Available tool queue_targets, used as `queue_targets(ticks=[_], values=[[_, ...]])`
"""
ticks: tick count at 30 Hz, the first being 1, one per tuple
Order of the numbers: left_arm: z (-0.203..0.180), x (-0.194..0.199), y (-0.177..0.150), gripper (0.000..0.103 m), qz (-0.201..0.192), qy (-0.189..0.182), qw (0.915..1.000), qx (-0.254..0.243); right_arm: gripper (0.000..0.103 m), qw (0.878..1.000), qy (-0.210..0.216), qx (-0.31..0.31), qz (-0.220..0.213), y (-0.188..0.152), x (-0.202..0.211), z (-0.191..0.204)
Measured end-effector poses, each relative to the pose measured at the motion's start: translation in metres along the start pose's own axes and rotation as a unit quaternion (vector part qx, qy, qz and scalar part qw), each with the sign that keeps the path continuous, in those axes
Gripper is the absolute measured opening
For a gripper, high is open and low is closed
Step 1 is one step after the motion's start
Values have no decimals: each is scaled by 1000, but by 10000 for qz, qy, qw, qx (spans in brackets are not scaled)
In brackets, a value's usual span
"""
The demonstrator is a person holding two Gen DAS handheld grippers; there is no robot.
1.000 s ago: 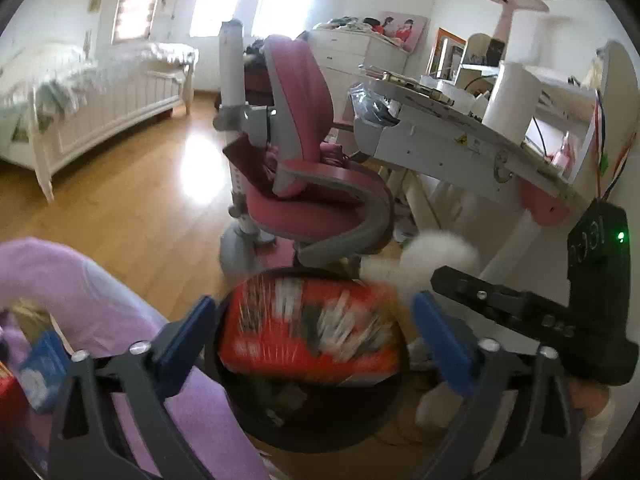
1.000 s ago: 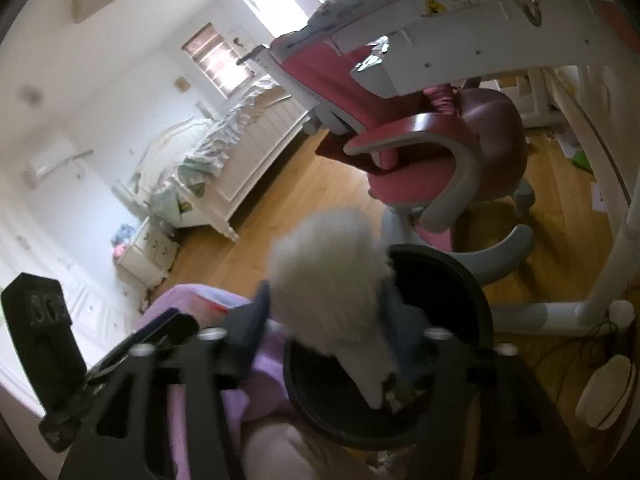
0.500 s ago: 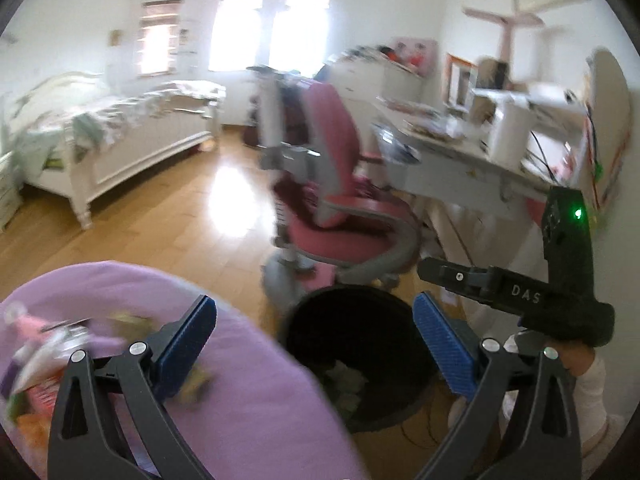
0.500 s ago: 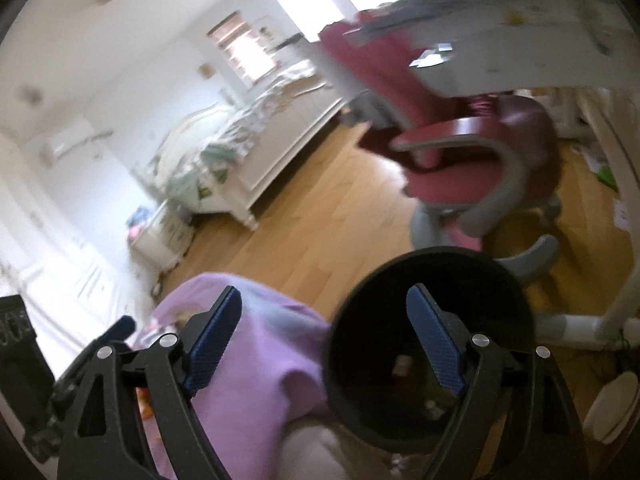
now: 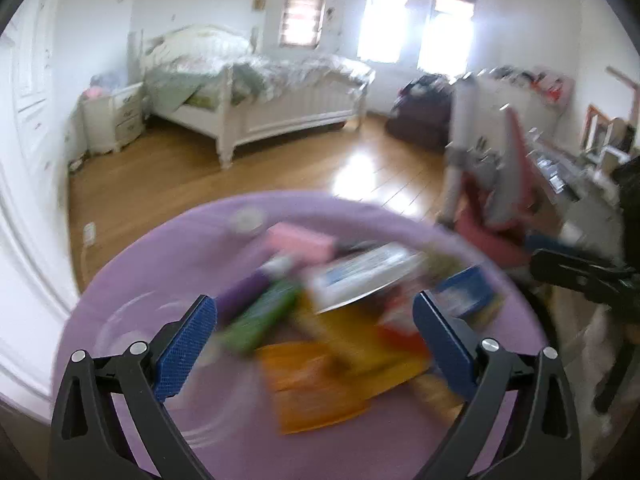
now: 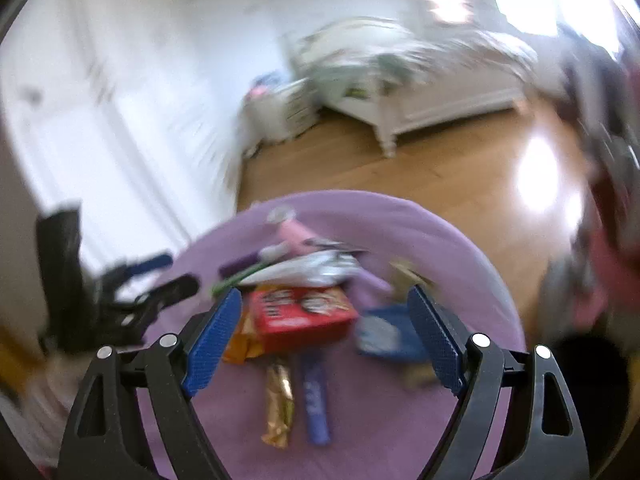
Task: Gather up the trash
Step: 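Grasp the white wrapper with the right gripper while the left grasps the purple bottle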
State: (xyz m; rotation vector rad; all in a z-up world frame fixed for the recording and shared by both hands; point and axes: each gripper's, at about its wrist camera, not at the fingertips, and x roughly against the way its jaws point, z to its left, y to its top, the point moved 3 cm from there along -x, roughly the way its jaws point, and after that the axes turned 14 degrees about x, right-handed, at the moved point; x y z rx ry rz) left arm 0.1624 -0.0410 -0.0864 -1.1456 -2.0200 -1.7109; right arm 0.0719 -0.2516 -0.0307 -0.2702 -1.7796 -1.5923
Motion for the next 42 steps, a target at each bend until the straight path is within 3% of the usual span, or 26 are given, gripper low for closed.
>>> queue_targets(ticks=[1,3,10,14,16,18,21,24,26,27,30,32,34,36,39,42], values=[[9,-3,-3,87,61,98,9999,-38,84,9991,-50,408,54,5,-10,14],[25,-9,-6,83,217,239,9994,-80,84,9924,-118,1204,214,14,-32,39],[47,-22,-6,84,333,274,9990,-100,75,9510,-291,2911,998,24,-104,82],[48,-38,7,84,401,299,9985,-223,48,9242,-614,3441,1539,17,-146,82],[48,-47,13,84,466,311,9979,-312,35,9292,-661,3275,1583,16,-154,73],[47,-53,17,84,501,344,9973,-408,21,9466,-635,2838,1395,21,-147,61],[45,-65,22,83,625,341,9959,-555,14,9781,-284,1849,911,28,-120,39],[40,-77,26,83,759,328,9942,-685,13,9969,277,604,414,29,-83,8],[34,-90,27,79,897,374,9915,-870,12,9981,604,1,154,27,-65,-5],[32,-96,26,69,996,417,9893,-977,12,9966,750,-333,11,23,-56,-13],[32,-106,27,57,1170,325,9890,-849,12,9903,1043,-900,-195,16,-39,-26],[37,-113,29,52,1310,251,9891,-616,12,9874,1112,-1095,-257,15,-33,-28],[40,-119,24,47,1407,425,9871,-632,12,9857,1127,-1224,-275,10,-30,-27],[31,-113,15,46,1245,491,9863,-961,12,9844,1140,-1315,-275,2,-26,-26],[30,-103,7,46,1260,382,9866,-958,12,9839,1148,-1354,-191,-3,-25,-24],[39,-95,5,33,1062,438,9907,-733,12,9852,1082,-1324,-62,-5,-33,-19]])
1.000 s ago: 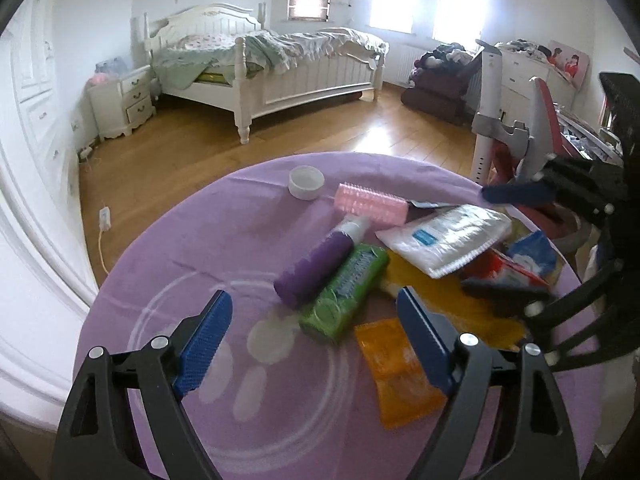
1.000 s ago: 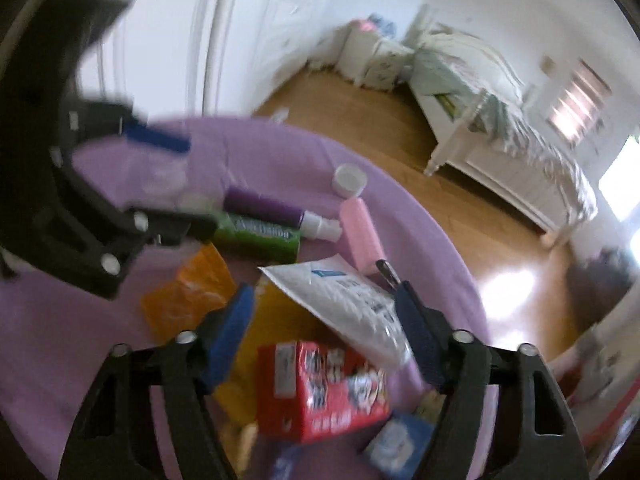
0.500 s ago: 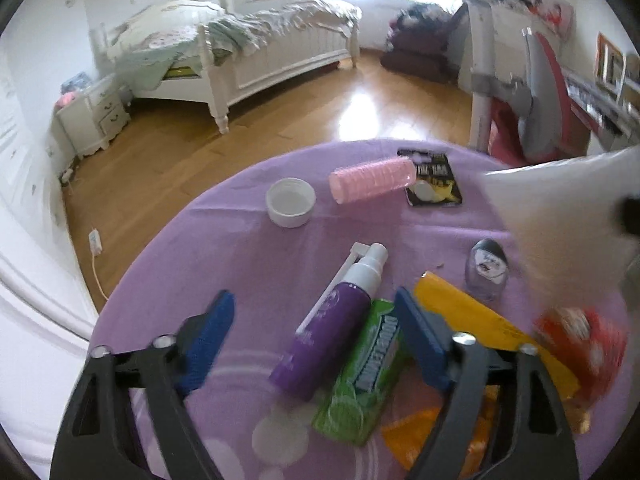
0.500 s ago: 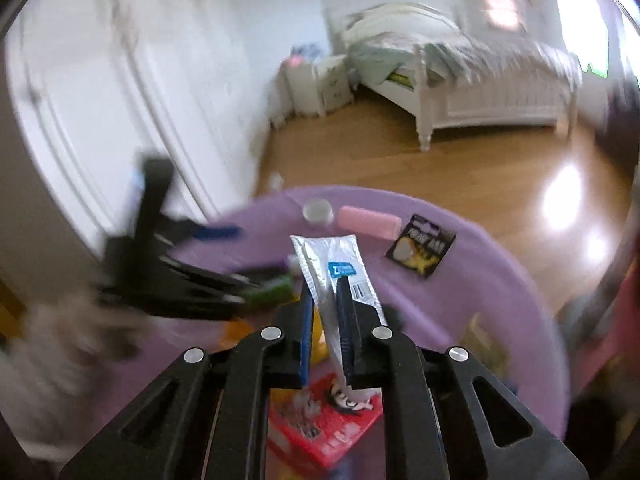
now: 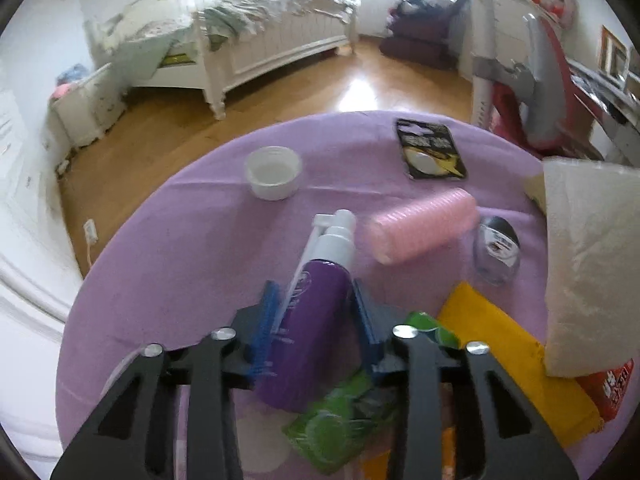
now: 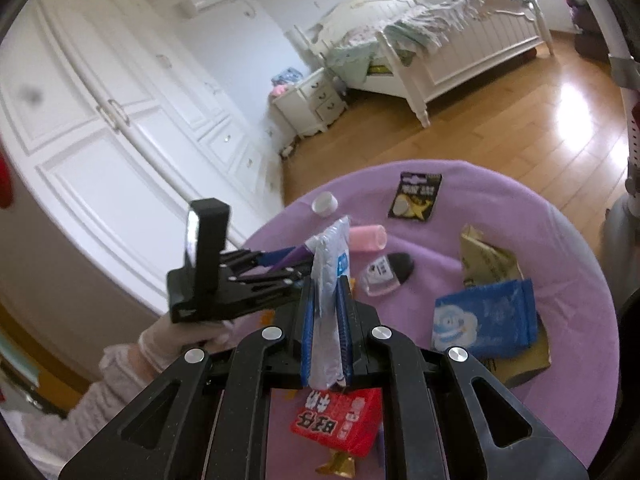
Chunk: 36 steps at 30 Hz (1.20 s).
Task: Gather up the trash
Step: 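Grasp the white wrapper with the right gripper while the left grasps the purple bottle, then release the white wrapper and purple bottle into the black bin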
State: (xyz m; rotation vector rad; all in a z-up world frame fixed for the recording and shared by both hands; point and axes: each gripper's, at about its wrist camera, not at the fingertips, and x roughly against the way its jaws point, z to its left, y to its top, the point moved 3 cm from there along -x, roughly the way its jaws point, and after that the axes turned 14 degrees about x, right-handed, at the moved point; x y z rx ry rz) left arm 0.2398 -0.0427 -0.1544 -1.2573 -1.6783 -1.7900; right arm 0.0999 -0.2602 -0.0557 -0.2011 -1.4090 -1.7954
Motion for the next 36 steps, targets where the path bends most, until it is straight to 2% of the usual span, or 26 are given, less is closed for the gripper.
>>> queue_targets(ticks=[2,5,7,11,12,15,17,20,25,31,36], values=[[10,5,-3,30,-82,-27,9993,376,12,9998,-140,56,128,-2,-8,3],[24,22,-10,26,-274,-192,9952,922,13,9998,16,-24,201,-6,-21,8],[26,44,-17,26,-513,-325,9919,1119,15,9997,109,-121,191,-6,-28,6],[19,71,-19,24,-738,-522,9883,1227,15,9995,250,-149,129,-5,-39,8],[15,79,-21,24,-800,-547,9875,1247,10,9996,238,-140,63,-5,-37,10],[5,102,-27,24,-974,-713,9838,1327,8,9992,268,-158,-265,-1,-18,15],[-6,115,-26,24,-1084,-841,9820,1299,8,9978,212,-224,-589,3,8,14],[-30,130,-23,25,-1209,-1075,9796,1191,8,9950,-121,-185,-975,8,48,8],[-88,141,-12,25,-1300,-1558,9753,872,8,9811,-1081,-98,-1602,3,130,-7],[-185,132,-8,25,-1121,-2268,9670,306,8,9626,-1952,-331,-1852,-24,202,-40],[-269,109,-14,25,-828,-2815,9559,-148,8,9496,-2426,-616,-1889,-54,237,-72]])
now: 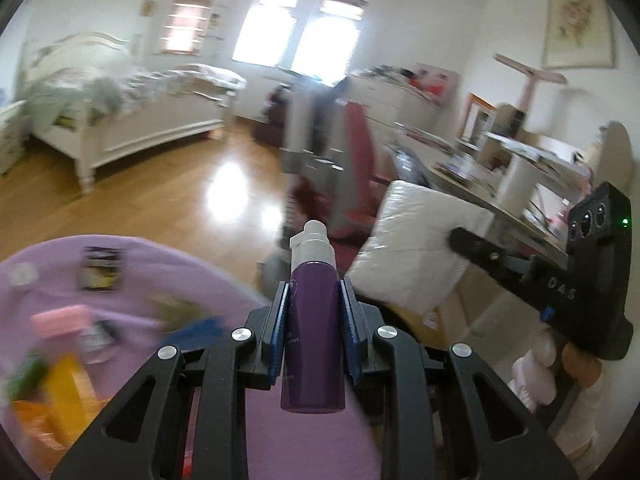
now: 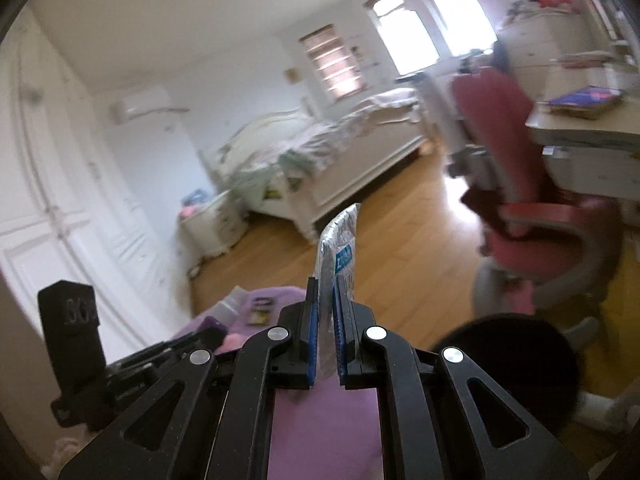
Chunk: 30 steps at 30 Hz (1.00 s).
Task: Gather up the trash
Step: 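Release the white wrapper and purple bottle into the black bin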
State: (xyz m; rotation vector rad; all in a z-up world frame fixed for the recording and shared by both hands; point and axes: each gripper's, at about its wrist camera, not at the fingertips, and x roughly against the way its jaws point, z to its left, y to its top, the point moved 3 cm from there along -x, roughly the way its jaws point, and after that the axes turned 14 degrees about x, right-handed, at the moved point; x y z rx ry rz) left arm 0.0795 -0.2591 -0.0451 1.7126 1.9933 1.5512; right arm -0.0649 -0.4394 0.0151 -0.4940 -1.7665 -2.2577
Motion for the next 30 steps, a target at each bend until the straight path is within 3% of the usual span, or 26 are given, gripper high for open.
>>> queue_targets(ticks=[8,20,23,24,25,26,27,28,30], values=[[-54,-69,-26,25,636,-461,9968,-153,9,9976,-596,-324,137,-27,19,-68],[-77,-102,-48,25,1027,-528,9928,-307,9,9941,-849,-568,376,-56,15,-104],[-83,-105,-50,33,1082,-423,9922,-451,9,9926,-957,-602,450,-57,15,-108],[-84,-105,-50,53,1088,-360,9921,-510,15,9921,-981,-631,470,-57,16,-108],[-86,-102,-50,83,1006,-293,9928,-572,22,9913,-1011,-686,496,-58,15,-109],[-87,-97,-49,94,854,-273,9940,-622,44,9907,-1035,-731,496,-57,17,-110],[-88,-90,-48,98,664,-329,9950,-669,71,9900,-1060,-803,471,-57,19,-111],[-90,-83,-47,98,540,-432,9950,-716,79,9898,-1048,-886,377,-57,21,-111],[-92,-76,-45,98,509,-422,9946,-799,83,9906,-977,-908,316,-56,23,-110]])
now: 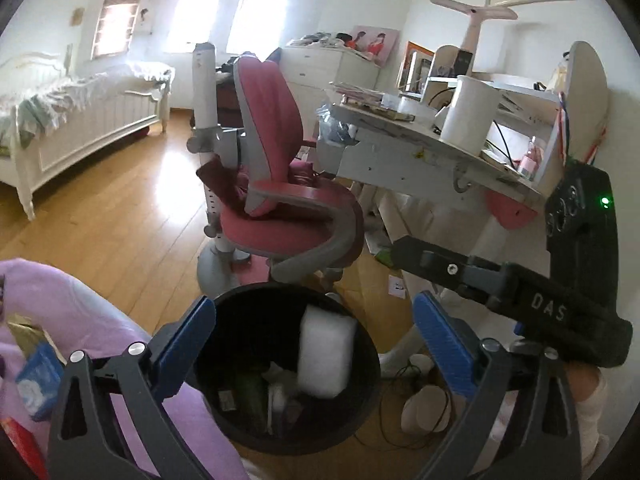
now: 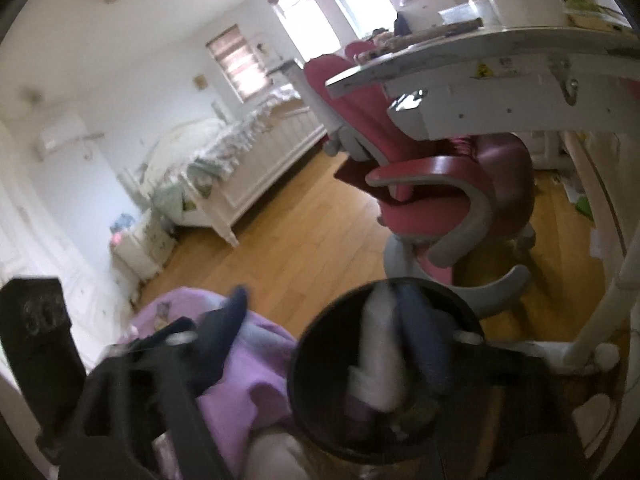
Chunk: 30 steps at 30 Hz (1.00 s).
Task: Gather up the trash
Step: 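Release the white wrapper and purple bottle into the black bin, then grasp the green Doublemint gum pack with the left gripper while the right grasps the white cup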
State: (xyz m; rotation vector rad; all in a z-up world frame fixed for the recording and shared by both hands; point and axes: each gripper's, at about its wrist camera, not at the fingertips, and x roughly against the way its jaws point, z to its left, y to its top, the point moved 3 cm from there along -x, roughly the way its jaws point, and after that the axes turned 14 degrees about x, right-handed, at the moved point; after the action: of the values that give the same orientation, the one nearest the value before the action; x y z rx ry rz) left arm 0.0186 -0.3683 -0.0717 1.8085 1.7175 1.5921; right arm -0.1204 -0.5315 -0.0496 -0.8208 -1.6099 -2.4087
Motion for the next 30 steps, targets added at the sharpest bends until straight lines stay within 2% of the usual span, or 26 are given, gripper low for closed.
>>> queue_targets(ticks=[5,8,10,15,17,19,25,26,29,30], values=[[10,23,2,98,-180,260,9995,-51,83,9998,106,159,70,4,-5,19],[26,42,3,98,-377,499,9980,-6,90,9989,304,313,166,4,-15,39],[40,55,3,98,-468,667,9967,54,90,9976,496,416,263,4,-24,54],[95,99,3,98,-713,1213,9892,401,90,9895,1044,839,549,6,-48,113],[126,119,2,98,-802,1498,9836,607,90,9839,1238,1107,658,7,-58,142],[150,135,1,98,-845,1722,9786,743,90,9747,1499,1464,781,10,-69,178],[243,190,-15,98,-981,2510,9545,1279,90,9357,2245,2428,1229,10,-114,290],[263,198,-19,98,-925,2672,9493,1372,90,9309,2315,2517,1285,10,-119,303],[301,207,-26,95,-679,2936,9421,1469,90,9053,2700,2845,1630,5,-153,361],[311,206,-28,89,-546,2989,9411,1482,90,9006,2742,2905,1715,4,-162,375]])
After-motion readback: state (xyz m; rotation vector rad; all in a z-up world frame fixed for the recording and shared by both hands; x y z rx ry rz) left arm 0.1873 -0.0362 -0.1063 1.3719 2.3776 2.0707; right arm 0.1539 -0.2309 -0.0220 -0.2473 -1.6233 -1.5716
